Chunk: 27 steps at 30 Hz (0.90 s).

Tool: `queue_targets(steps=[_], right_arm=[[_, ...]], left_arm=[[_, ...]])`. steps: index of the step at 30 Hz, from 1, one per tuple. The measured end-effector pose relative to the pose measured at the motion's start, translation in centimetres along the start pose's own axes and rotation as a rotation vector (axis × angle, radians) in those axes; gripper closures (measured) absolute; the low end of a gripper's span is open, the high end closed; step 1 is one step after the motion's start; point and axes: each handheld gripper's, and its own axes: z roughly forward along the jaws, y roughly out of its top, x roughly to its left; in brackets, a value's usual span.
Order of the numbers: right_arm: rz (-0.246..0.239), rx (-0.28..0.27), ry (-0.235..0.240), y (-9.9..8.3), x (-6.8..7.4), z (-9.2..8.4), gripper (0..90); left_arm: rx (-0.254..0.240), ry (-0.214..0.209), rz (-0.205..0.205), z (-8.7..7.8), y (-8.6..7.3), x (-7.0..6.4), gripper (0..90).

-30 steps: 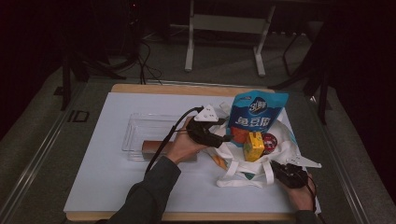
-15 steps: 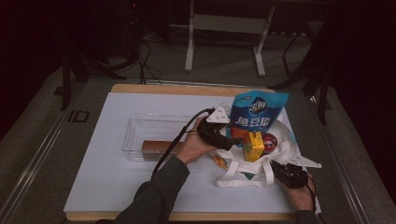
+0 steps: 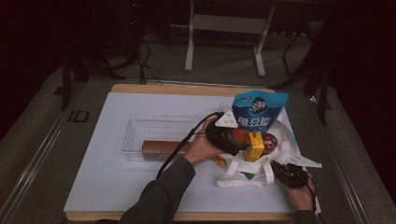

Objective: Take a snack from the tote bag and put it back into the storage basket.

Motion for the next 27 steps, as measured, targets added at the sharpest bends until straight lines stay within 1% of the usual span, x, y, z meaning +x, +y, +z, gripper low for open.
queue_targets(steps=[3,4,8,10,12,14,19,21,25,27], right_arm=[[0.001,0.001,0.001,0.0,0.0,0.0,79.2],[0.002,0.001,0.003,0.0,0.0,0.0,79.2],[0.002,0.001,0.003,0.0,0.0,0.0,79.1],[0.001,0.001,0.003,0.0,0.0,0.0,79.1],[0.001,0.001,0.003,0.0,0.0,0.0,79.1],[0.003,0.001,0.004,0.0,0.0,0.0,79.1],[0.005,0.001,0.005,0.0,0.0,0.0,79.0],[0.006,0.001,0.006,0.0,0.0,0.0,79.0],[0.009,0.002,0.008,0.0,-0.1,0.0,78.9],[0.009,0.002,0.008,0.0,-0.1,0.0,78.9]], left_arm=[[0.004,-0.008,-0.002,0.4,0.0,0.0,15.9],[0.003,-0.017,-0.002,0.6,0.0,0.0,16.0],[0.009,-0.009,0.004,1.1,-0.1,0.0,16.9],[0.006,-0.017,-0.006,1.3,-0.2,0.0,17.6],[0.006,-0.019,-0.002,1.6,-0.3,0.1,20.2],[0.010,-0.017,-0.003,2.0,-0.3,0.1,20.7],[0.021,-0.037,-0.012,3.0,-0.4,0.1,22.1],[0.028,-0.036,-0.005,3.4,-0.4,0.1,22.1],[0.041,-0.059,-0.024,4.3,-0.4,0.1,19.5],[0.056,-0.054,-0.018,4.7,-0.5,0.0,17.2]])
